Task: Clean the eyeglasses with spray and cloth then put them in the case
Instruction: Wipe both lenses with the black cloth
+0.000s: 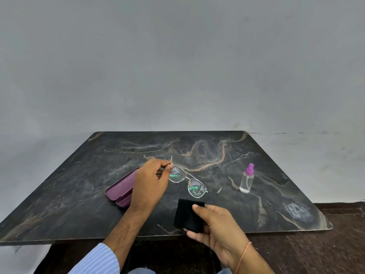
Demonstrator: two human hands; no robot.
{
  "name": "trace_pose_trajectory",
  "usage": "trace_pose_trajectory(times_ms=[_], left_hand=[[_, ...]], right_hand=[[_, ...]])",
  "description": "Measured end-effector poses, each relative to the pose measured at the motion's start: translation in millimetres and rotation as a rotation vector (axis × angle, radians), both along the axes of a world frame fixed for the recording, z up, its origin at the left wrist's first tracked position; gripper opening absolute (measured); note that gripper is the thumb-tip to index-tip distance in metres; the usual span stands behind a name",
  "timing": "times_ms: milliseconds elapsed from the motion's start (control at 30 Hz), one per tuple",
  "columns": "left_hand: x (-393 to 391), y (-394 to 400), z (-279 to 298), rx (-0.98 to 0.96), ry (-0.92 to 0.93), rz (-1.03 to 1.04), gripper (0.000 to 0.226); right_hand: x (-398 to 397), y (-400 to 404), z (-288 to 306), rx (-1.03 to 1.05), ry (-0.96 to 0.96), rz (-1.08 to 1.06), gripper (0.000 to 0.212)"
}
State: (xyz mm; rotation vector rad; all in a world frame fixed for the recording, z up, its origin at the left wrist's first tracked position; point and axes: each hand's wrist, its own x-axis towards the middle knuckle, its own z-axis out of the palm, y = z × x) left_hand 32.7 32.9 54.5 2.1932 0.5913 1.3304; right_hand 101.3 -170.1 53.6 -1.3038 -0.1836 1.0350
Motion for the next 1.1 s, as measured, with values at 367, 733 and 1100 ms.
trace_pose_trajectory(times_ms=[367,733,1100], left_hand=[[0.4,1.2,14.2,-0.158,-0.102,0.085,0.005],[-11.4,1.3,-23.8,-0.388,-0.084,-0.100,0.015],[-27.1,2.6,-46.6,-0.026,0.272,-0.318,0.074]], right_hand=[[14.4,13.3,-1.1,0.265,0.148,-0.196,0.016],[45.8,27.9,2.1,0.440,0.065,-0.128,0.022],[69.5,36.4,-12.1,0.386,0.142,-0.103,0.036]])
